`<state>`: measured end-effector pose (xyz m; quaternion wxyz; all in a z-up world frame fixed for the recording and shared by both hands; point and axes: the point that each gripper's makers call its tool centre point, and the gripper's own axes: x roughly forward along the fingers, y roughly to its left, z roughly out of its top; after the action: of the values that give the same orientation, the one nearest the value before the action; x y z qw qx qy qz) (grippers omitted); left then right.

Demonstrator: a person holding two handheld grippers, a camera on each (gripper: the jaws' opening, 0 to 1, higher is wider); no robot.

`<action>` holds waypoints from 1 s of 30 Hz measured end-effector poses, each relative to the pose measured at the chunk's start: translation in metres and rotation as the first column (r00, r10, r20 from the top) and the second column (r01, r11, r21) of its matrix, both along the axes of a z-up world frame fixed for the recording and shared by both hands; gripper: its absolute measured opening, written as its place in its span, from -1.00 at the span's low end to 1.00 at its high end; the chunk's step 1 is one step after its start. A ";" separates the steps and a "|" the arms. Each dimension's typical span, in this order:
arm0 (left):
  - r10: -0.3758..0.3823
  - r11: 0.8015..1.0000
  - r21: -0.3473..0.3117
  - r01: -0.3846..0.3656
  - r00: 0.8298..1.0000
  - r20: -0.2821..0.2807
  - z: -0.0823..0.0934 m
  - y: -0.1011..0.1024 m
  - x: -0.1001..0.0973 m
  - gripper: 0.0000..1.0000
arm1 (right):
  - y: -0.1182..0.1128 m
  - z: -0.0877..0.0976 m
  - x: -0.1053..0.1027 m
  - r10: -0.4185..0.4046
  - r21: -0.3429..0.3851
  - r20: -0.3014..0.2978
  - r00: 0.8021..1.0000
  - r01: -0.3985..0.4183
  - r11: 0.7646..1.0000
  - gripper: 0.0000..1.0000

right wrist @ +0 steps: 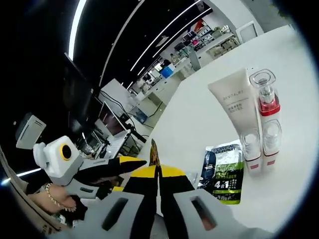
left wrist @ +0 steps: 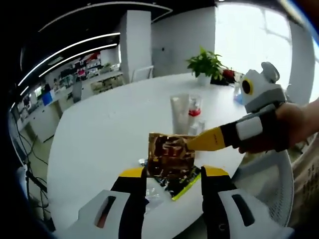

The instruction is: Arrange the skincare products in the storage area until every visible bottle or jar stands upright without overlapping.

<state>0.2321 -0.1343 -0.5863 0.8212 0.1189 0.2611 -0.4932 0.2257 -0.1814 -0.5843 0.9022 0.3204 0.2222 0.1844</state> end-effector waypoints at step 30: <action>-0.071 0.920 -0.371 -0.130 0.873 -0.482 0.011 0.005 -0.042 -0.73 | 0.019 0.025 -0.035 0.208 0.100 0.088 0.974 -0.216 0.971 -0.98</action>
<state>0.1903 -0.1289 -0.5754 0.7435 -0.1796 0.3570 -0.5363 0.1908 -0.1621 -0.5593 0.8663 0.3363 0.2097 0.3040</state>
